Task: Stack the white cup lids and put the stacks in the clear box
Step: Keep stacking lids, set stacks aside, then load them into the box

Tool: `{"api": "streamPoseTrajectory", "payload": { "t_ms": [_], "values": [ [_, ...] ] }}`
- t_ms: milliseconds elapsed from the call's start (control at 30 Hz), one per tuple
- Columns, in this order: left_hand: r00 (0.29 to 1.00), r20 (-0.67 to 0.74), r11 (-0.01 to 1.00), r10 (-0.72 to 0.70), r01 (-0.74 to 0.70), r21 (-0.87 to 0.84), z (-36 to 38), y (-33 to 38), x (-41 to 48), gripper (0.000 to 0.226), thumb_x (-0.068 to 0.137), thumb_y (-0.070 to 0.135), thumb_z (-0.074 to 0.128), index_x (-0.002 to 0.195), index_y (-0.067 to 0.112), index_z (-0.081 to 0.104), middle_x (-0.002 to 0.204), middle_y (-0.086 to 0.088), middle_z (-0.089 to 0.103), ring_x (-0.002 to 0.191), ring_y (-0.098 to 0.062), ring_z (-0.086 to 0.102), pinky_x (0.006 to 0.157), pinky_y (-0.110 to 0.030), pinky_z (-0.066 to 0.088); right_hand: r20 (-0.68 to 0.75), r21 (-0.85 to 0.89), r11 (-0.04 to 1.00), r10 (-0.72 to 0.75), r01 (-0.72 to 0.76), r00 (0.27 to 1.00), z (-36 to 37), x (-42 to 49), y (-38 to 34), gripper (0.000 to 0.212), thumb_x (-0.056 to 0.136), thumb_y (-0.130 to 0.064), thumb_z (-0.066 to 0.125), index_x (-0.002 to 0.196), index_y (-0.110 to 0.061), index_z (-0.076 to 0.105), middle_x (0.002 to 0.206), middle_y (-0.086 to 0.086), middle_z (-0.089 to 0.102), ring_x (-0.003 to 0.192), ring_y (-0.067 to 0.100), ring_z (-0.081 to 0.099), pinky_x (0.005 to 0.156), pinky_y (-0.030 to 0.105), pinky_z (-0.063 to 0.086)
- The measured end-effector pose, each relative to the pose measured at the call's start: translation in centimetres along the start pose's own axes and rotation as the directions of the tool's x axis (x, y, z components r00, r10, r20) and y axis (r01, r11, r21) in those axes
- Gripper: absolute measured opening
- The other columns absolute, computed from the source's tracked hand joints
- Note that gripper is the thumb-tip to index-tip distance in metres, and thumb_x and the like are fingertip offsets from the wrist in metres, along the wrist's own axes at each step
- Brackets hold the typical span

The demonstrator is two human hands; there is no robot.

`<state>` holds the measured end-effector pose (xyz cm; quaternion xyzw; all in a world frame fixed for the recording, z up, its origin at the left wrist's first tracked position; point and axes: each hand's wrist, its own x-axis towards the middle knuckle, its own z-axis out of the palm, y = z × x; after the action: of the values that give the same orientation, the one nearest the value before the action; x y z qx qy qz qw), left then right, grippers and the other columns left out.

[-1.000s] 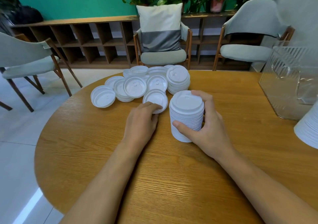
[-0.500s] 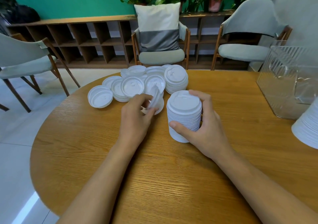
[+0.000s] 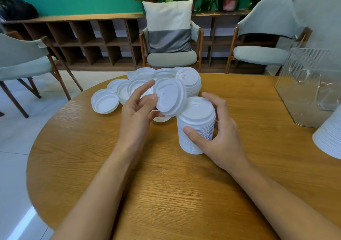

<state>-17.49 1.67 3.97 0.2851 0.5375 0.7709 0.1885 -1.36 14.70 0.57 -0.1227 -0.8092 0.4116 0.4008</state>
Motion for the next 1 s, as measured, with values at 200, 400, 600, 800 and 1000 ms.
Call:
{"api": "streamPoseTrajectory", "payload": {
  "t_ms": [200, 400, 600, 800, 1000],
  "values": [
    [0.996, 0.033, 0.984, 0.082, -0.086, 0.154, 1.4, 0.4, -1.1, 0.012, 0.107, 0.019, 0.058, 0.109, 0.007, 0.06, 0.063, -0.005, 0.06, 0.06, -0.013, 0.053, 0.059, -0.023, 0.047, 0.096, 0.029, 0.997, -0.069, 0.067, 0.993, 0.6, -0.3, -0.4, 0.09, 0.084, -0.044, 0.081, 0.155, -0.048, 0.026, 0.15, -0.013, 0.053, 0.137, 0.012, 0.055, 0.107, 0.041, 0.052],
    [0.966, 0.133, 0.92, 0.22, -0.251, 0.3, 1.9, 0.1, -1.6, 0.025, 0.108, 0.027, 0.058, 0.1, 0.006, 0.069, 0.087, 0.002, 0.073, 0.082, -0.008, 0.064, 0.072, -0.021, 0.047, 0.101, -0.001, 0.995, -0.096, 0.097, 0.99, 0.8, -0.3, -0.7, 0.079, 0.084, -0.047, 0.077, 0.152, -0.036, 0.039, 0.145, -0.011, 0.054, 0.136, 0.009, 0.053, 0.107, 0.018, 0.042],
    [0.948, 0.263, 0.868, 0.179, -0.278, 0.412, 1.3, 0.0, -2.0, 0.051, 0.076, 0.047, 0.082, 0.12, 0.022, 0.071, 0.116, 0.008, 0.071, 0.112, -0.013, 0.066, 0.086, -0.024, 0.052, 0.105, 0.043, 0.997, -0.069, 0.065, 0.992, 0.7, -0.4, -0.7, 0.081, 0.084, -0.044, 0.08, 0.153, -0.029, 0.04, 0.142, -0.006, 0.058, 0.131, 0.017, 0.059, 0.103, 0.037, 0.053],
    [0.942, 0.276, 0.848, 0.19, -0.299, 0.438, 1.5, 0.1, -2.4, 0.056, 0.075, 0.044, 0.087, 0.125, 0.025, 0.071, 0.123, 0.005, 0.072, 0.123, -0.023, 0.065, 0.097, -0.05, 0.056, 0.099, 0.058, 0.998, -0.041, 0.035, 0.994, 0.6, -0.4, -0.8, 0.088, 0.083, -0.046, 0.08, 0.157, -0.034, 0.034, 0.147, -0.01, 0.056, 0.135, 0.015, 0.056, 0.105, 0.043, 0.053],
    [0.957, 0.23, 0.856, 0.177, -0.265, 0.445, 2.0, -0.1, -2.9, 0.058, 0.07, 0.047, 0.089, 0.122, 0.029, 0.068, 0.119, 0.01, 0.072, 0.118, -0.017, 0.066, 0.098, -0.042, 0.055, 0.107, 0.05, 0.998, -0.048, 0.043, 0.993, 0.4, -0.4, -0.6, 0.081, 0.083, -0.042, 0.082, 0.153, -0.027, 0.044, 0.141, -0.009, 0.059, 0.131, 0.016, 0.058, 0.101, 0.042, 0.055]
  ]
}}
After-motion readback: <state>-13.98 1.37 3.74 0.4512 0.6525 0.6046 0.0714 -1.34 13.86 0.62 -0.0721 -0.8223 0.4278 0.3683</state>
